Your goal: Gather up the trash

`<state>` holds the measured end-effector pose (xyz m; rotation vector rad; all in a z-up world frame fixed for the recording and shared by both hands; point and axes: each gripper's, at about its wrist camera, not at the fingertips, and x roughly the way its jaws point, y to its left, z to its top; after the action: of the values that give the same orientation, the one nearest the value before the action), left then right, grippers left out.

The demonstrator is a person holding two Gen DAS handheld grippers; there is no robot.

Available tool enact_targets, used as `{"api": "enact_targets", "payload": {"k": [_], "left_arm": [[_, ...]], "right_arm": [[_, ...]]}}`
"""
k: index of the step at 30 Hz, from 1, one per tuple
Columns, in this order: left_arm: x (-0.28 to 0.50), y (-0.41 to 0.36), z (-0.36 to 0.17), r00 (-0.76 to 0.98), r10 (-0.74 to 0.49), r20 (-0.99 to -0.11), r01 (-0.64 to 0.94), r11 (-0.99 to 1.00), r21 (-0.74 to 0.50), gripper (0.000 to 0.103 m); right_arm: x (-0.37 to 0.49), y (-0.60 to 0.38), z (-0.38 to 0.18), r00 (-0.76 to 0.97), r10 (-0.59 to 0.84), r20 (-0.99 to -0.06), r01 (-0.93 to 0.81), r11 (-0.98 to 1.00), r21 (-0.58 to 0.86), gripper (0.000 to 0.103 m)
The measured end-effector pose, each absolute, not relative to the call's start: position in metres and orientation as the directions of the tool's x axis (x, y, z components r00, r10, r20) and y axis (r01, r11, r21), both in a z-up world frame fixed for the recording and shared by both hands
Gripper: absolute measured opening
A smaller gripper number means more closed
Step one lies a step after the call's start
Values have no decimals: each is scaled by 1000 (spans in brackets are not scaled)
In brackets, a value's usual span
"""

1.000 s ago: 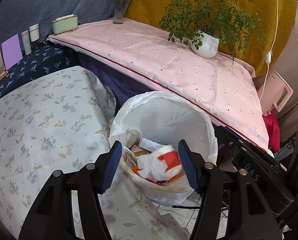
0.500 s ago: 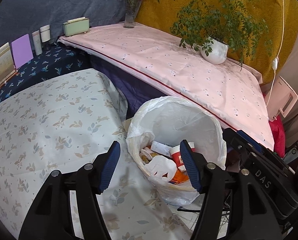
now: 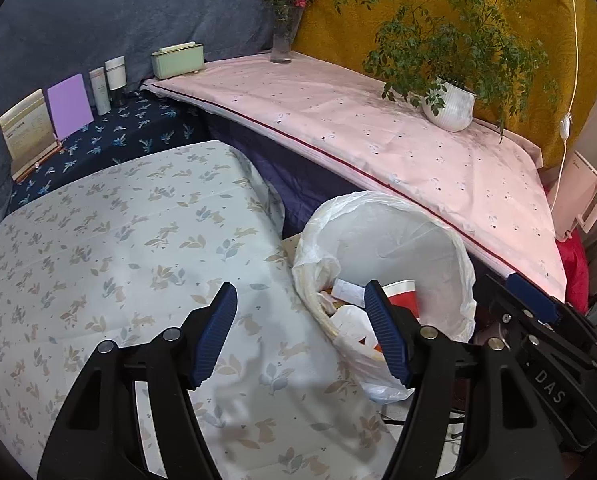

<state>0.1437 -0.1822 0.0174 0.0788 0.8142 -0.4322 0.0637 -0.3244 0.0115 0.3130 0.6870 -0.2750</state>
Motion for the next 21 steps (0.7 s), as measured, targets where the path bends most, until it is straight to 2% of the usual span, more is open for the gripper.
{"api": "enact_targets", "payload": {"k": [5, 14, 17, 21], "left_arm": [[139, -173, 15, 620, -305, -723, 375, 924, -68, 71], [130, -158, 10, 641, -254, -725, 337, 941, -31, 79], [126, -154, 7, 646, -241, -724, 327, 945, -23, 87], [121, -149, 5, 656, -222, -721, 316, 949, -5, 87]], "right_arm": [[57, -314, 13, 734, -156, -661, 338, 928, 157, 58], [46, -304, 11, 720, -170, -673, 341, 931, 129, 69], [42, -301, 9, 717, -178, -674, 346, 930, 123, 76], [37, -297, 5, 710, -181, -681, 342, 933, 108, 83]]}}
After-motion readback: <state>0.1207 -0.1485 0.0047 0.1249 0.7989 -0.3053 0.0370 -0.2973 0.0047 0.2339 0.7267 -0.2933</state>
